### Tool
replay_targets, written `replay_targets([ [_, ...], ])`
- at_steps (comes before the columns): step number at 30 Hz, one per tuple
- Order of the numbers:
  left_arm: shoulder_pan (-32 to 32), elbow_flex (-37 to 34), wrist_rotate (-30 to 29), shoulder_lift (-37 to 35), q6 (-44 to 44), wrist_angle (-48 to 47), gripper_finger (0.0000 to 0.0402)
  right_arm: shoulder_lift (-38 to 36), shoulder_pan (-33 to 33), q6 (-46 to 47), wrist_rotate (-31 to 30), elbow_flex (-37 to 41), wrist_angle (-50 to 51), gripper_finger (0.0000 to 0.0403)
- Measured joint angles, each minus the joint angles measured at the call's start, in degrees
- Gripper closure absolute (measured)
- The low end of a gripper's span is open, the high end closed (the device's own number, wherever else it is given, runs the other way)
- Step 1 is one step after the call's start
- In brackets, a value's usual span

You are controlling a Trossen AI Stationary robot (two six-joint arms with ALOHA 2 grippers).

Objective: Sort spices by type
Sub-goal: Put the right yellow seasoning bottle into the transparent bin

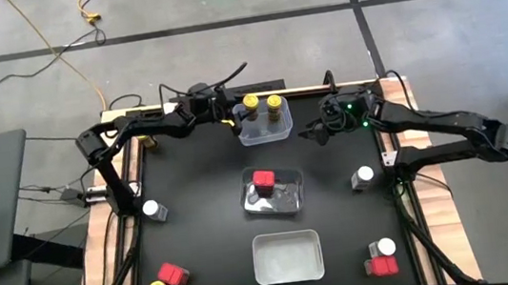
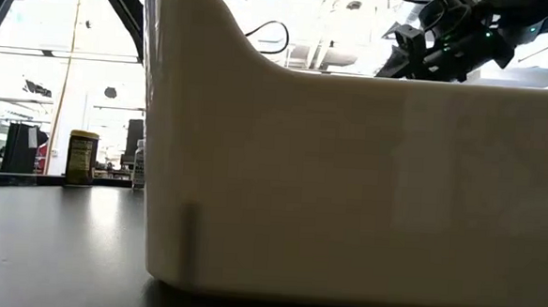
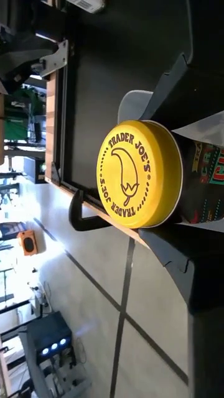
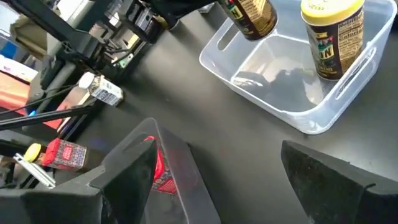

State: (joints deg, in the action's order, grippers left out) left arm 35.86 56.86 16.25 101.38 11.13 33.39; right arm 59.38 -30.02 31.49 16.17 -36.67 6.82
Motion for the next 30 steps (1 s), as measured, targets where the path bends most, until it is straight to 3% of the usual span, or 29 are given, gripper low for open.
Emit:
replay_targets([
  [9,-0.01,0.00,-0.06,0.46,2.56,0.03,0.0175,1.43,0.00,0.02,0.00,0.00,0.16,0.0033],
  [17,-0.22,0.40,-0.11,6.36,-1.78,7.69,0.0175,1.39,0.34,0.04,0.01,0.00,0.14,0.0033],
  [30,-0.22,0.35,-0.51,8.99,-3.23,7.12,0.0175,1.39,0.81,0.05,0.02,0.00,0.28,0.0033],
])
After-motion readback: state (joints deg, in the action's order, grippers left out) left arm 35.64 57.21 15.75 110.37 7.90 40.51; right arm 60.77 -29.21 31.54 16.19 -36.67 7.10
